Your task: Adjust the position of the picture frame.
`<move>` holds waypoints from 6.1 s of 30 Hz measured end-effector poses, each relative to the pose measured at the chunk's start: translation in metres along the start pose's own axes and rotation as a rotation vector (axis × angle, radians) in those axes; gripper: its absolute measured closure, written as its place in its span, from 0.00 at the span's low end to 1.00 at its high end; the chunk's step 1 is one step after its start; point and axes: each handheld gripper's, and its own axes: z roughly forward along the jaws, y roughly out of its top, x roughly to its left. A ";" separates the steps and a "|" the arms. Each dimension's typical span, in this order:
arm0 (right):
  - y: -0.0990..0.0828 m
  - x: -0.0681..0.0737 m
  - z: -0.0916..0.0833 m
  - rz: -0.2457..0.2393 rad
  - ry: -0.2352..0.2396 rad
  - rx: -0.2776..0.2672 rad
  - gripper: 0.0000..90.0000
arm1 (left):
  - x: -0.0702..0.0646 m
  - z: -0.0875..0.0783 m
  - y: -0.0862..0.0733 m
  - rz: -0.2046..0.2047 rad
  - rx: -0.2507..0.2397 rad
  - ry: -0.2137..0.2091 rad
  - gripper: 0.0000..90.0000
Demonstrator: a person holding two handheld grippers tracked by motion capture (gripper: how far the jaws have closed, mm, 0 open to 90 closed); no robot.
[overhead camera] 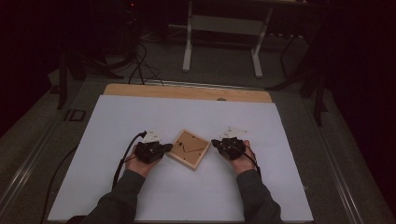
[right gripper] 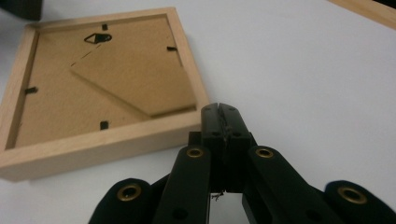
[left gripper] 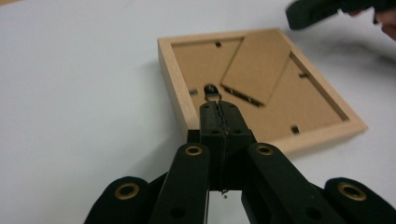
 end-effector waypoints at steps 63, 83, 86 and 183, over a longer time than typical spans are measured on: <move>-0.003 0.011 -0.004 0.039 0.028 0.046 1.00 | 0.025 0.040 0.014 -0.089 0.040 0.096 1.00; -0.006 0.025 -0.006 0.028 0.075 0.061 1.00 | 0.023 0.042 0.011 -0.072 0.074 0.090 1.00; -0.006 0.030 -0.006 0.017 0.093 0.065 1.00 | 0.025 0.044 0.011 -0.088 0.060 0.097 1.00; 0.006 -0.006 0.023 0.136 -0.040 0.106 1.00 | 0.015 0.047 0.010 -0.099 0.100 0.113 1.00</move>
